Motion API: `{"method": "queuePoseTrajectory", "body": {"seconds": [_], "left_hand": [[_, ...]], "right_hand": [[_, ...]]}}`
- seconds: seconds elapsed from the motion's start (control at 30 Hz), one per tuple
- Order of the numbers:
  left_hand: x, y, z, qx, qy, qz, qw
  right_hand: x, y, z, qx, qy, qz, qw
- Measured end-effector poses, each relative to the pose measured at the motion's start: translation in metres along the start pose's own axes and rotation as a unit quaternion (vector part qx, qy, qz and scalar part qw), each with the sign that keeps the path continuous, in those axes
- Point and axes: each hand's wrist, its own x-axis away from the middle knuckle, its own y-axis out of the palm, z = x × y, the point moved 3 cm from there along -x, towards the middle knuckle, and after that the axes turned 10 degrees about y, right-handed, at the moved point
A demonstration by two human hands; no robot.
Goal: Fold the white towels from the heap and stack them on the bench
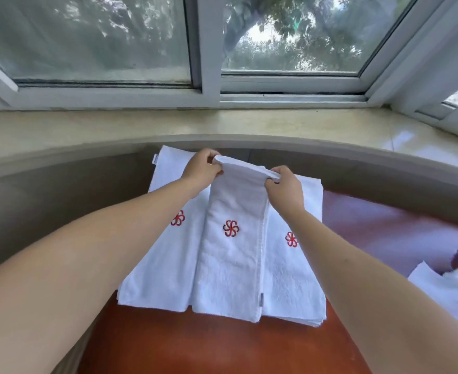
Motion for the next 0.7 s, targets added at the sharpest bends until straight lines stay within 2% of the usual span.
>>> {"method": "queuePoseTrajectory", "body": {"seconds": [0.13, 0.23, 0.3, 0.37, 0.47, 0.57, 0.63, 0.7], "left_hand": [[-0.027, 0.009, -0.032, -0.048, 0.014, -0.003, 0.999], [-0.027, 0.02, -0.06, -0.137, 0.029, -0.081, 0.987], [-0.019, 0.027, -0.083, -0.252, 0.07, -0.161, 0.952], [-0.008, 0.03, -0.099, -0.337, 0.11, -0.211, 0.911], [0.009, 0.032, -0.106, -0.402, 0.165, -0.232, 0.87], [0.035, 0.035, -0.106, -0.48, 0.213, -0.259, 0.81], [0.06, 0.035, -0.108, -0.511, 0.241, -0.302, 0.768], [0.088, 0.03, -0.115, -0.523, 0.243, -0.349, 0.739]], "right_hand": [[-0.034, 0.032, 0.013, -0.06, -0.013, -0.045, 0.997], [-0.043, 0.058, 0.035, -0.036, -0.008, -0.093, 0.995], [-0.043, 0.073, 0.055, 0.043, 0.005, -0.119, 0.992], [-0.038, 0.083, 0.069, 0.118, -0.024, -0.134, 0.984], [-0.026, 0.086, 0.076, 0.188, -0.068, -0.131, 0.971], [-0.005, 0.082, 0.079, 0.259, -0.089, -0.124, 0.954], [0.016, 0.079, 0.085, 0.298, -0.099, -0.133, 0.94], [0.041, 0.078, 0.094, 0.317, -0.102, -0.154, 0.93]]}}
